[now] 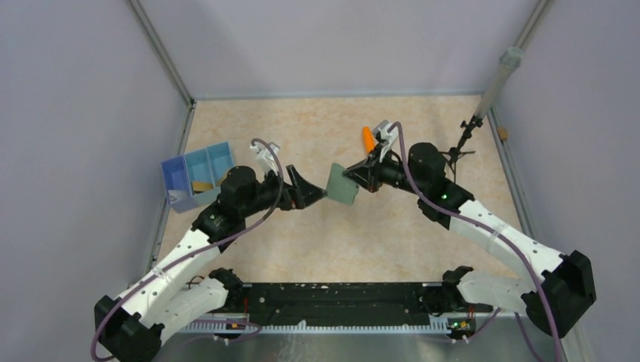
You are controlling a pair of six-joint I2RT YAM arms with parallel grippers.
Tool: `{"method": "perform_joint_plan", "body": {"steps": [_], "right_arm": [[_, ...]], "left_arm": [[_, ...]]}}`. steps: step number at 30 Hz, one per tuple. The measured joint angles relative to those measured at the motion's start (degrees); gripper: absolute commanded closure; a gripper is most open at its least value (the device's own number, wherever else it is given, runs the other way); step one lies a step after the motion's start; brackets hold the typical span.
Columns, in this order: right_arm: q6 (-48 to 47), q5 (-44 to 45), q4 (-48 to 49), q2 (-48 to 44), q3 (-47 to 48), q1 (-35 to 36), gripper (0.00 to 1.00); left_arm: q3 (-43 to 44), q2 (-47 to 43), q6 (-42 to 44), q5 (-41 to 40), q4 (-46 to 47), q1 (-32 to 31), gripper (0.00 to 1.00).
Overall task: Put the credit cards into the card holder
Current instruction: Open the card holder at the center of the board.
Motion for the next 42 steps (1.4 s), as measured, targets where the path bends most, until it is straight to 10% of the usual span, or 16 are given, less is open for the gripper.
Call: {"method": "perform_joint_plan", "body": {"steps": [13,28,35,42], "right_arm": [[-24.0,25.9,11.2,-5.7,-8.4,18.5,1.00],[-47.6,39.6,23.7,5.2,-8.4,33.0,1.00],[-53.4,43.1,27.8,9.4,-8.3,35.8,1.00],[-53.4,46.6,26.5,10.7,-8.4,37.8,0.52]], "left_arm": [[1.1,-0.5,-29.4,-8.3,-0.7,8.2,0.01],[-6.8,2.5,-40.1,0.3,4.7,9.8,0.03],[-6.8,3.4,-40.1,3.3,6.1,9.9,0.56],[-7.5,2.0,-39.3,4.0,7.0,10.8,1.00]]}}
